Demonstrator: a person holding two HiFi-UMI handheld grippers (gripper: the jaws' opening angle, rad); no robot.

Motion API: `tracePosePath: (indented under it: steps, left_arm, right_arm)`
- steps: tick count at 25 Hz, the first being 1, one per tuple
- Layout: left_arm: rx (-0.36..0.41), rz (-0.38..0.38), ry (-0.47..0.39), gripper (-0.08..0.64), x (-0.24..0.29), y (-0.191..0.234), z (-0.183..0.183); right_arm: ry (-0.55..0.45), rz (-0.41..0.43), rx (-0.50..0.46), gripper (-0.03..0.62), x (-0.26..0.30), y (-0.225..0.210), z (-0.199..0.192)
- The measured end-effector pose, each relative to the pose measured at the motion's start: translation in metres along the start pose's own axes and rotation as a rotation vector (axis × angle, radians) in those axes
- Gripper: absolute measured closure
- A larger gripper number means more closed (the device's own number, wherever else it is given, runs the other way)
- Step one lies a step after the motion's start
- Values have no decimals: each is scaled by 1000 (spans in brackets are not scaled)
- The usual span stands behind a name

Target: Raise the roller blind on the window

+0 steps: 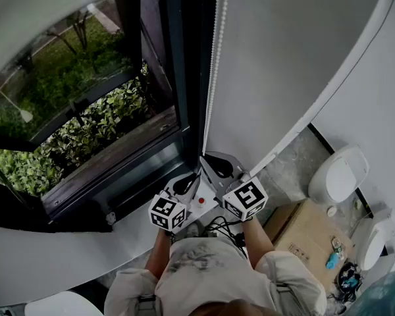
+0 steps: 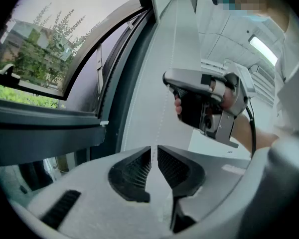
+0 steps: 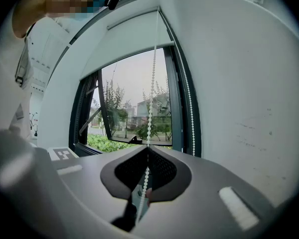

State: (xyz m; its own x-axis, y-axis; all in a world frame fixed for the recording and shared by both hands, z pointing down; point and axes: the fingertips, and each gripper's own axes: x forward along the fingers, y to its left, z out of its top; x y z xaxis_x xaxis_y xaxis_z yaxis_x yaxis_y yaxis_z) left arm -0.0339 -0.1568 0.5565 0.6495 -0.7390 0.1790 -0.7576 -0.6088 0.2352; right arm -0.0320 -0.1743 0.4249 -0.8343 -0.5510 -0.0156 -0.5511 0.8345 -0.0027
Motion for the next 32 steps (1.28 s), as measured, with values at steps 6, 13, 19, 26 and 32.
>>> tracePosePath:
  steps: [6, 13, 19, 26, 32]
  left_arm:
    - [43, 11, -75, 499, -16, -6, 53]
    - [123, 17, -170, 494, -33, -15, 128]
    - [213, -16, -241, 479, -34, -32, 186]
    - [279, -54, -295, 474, -27, -49, 225]
    - [299, -74, -321, 474, -20, -57, 247]
  right_arm:
    - [-2, -1, -2, 580, 2, 0, 0]
    - [-2, -4, 1, 580, 2, -1, -1]
    - [-2, -5, -1, 580, 2, -1, 0]
    - [-3, -8, 0, 580, 3, -1, -1]
    - [-4, -5, -2, 580, 4, -1, 1]
